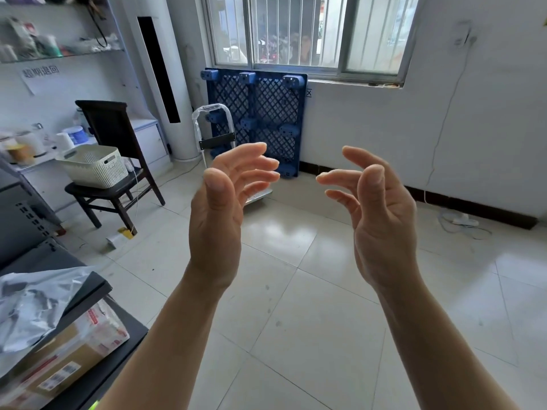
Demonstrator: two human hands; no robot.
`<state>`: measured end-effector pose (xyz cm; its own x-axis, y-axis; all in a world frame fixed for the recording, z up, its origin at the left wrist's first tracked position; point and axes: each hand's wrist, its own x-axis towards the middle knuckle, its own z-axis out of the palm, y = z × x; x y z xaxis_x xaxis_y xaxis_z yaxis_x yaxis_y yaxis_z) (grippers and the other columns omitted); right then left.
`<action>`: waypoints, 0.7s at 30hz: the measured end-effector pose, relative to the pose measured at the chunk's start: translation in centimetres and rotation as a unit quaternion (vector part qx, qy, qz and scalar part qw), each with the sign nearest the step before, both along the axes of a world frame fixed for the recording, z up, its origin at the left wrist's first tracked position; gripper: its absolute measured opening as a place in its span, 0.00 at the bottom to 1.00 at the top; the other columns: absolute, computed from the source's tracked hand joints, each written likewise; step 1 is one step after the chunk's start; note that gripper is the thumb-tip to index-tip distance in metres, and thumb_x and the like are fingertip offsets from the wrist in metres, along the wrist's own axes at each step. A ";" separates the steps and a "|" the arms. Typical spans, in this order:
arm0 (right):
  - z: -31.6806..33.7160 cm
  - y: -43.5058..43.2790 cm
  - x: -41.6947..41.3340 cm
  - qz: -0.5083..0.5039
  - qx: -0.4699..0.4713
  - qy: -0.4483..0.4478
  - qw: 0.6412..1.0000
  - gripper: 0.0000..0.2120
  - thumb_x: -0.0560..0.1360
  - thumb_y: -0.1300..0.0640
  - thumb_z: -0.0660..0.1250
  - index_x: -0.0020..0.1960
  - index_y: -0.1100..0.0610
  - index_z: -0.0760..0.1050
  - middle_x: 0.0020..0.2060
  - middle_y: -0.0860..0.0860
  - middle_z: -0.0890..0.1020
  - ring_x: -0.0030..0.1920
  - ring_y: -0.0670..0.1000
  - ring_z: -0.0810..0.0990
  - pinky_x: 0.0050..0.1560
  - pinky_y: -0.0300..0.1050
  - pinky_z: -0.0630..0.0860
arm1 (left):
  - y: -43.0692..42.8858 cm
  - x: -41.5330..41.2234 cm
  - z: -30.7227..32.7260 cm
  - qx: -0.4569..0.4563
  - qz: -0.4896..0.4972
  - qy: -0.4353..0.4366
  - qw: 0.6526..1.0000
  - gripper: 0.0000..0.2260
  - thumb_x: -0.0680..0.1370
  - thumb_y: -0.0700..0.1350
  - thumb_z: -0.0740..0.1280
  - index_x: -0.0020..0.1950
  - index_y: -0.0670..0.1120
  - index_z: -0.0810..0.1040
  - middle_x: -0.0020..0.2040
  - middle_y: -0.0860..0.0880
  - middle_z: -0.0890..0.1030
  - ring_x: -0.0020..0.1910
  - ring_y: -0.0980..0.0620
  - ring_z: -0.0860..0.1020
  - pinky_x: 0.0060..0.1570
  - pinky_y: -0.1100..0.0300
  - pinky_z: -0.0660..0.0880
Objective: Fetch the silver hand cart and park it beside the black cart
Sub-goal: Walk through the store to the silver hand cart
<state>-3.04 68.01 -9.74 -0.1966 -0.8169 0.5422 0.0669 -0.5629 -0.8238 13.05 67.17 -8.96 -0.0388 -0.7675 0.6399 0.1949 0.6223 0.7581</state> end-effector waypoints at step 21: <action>0.9 -17.9 0.4 -0.005 -0.026 0.015 1.000 0.27 0.68 0.32 0.62 0.57 0.50 0.74 0.42 0.49 0.85 0.49 0.52 0.83 0.50 0.44 0.75 | -17.9 0.1 0.4 -0.023 0.008 0.015 1.000 0.31 0.71 0.71 0.55 0.58 0.47 0.75 0.52 0.47 0.80 0.54 0.45 0.78 0.58 0.48 0.73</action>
<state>-2.62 50.11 -8.80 -0.1877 -0.7862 0.5888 0.0376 -0.6048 -0.7955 13.13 49.26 -8.54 -0.0066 -0.7374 0.6754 0.2077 0.6597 0.7222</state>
